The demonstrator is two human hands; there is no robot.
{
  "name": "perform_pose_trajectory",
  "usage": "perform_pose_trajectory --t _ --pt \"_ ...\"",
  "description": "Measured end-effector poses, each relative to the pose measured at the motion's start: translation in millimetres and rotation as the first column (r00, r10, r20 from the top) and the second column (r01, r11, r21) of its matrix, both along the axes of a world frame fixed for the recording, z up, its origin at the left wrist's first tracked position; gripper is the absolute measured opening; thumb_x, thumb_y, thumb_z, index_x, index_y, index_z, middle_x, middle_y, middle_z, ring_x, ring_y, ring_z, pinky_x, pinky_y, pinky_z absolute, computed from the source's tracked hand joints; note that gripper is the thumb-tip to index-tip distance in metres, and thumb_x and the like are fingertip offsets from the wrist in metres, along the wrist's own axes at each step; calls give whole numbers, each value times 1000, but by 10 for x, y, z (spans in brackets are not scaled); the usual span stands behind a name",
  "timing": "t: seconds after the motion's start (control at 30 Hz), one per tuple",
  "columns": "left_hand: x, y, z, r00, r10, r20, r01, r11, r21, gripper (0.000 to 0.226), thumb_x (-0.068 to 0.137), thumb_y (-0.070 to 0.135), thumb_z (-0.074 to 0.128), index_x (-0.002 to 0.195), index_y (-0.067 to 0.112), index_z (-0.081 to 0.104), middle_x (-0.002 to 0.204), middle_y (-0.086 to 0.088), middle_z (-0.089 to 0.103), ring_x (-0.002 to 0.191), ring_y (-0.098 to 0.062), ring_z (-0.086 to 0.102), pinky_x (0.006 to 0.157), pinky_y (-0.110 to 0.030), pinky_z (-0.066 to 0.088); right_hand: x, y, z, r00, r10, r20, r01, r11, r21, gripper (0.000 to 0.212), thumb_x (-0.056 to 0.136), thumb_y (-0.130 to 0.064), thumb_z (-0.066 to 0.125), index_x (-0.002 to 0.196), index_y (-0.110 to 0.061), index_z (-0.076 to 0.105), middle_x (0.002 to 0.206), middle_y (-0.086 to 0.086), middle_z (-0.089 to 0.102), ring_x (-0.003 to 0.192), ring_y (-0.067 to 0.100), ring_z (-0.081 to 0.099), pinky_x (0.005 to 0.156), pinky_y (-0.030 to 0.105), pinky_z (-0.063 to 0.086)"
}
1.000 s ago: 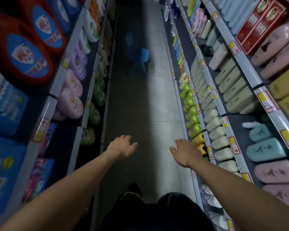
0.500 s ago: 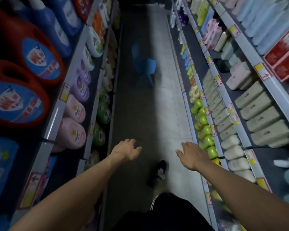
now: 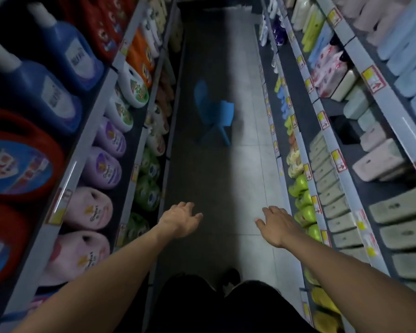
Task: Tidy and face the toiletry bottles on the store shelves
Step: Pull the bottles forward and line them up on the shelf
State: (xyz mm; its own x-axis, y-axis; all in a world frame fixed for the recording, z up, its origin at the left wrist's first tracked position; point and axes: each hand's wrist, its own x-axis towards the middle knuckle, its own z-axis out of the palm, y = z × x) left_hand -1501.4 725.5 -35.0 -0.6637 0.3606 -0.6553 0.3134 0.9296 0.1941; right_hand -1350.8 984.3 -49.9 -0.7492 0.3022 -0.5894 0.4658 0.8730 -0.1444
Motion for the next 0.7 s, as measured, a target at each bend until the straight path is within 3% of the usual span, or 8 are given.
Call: perform_pose_trajectory --t 0.4,0.7 --pt "-1524 939 -99 1000 -12 16 11 1000 20 72 102 61 39 161 20 30 164 -7 36 149 -31 36 120 -48 34 -1454 1004 6 999 -26 37 26 1000 1 65 108 -53 28 159 -12 33 163 10 36 149 31 34 121 40 31" --pt "-3313 1685 -190 997 -65 45 63 997 42 71 103 59 40 161 20 31 164 -7 36 149 -32 35 120 -47 34 -3031 1533 -35 993 -94 70 94 996 9 66 108 -54 27 159 -13 33 165 9 34 150 30 33 120 39 32"
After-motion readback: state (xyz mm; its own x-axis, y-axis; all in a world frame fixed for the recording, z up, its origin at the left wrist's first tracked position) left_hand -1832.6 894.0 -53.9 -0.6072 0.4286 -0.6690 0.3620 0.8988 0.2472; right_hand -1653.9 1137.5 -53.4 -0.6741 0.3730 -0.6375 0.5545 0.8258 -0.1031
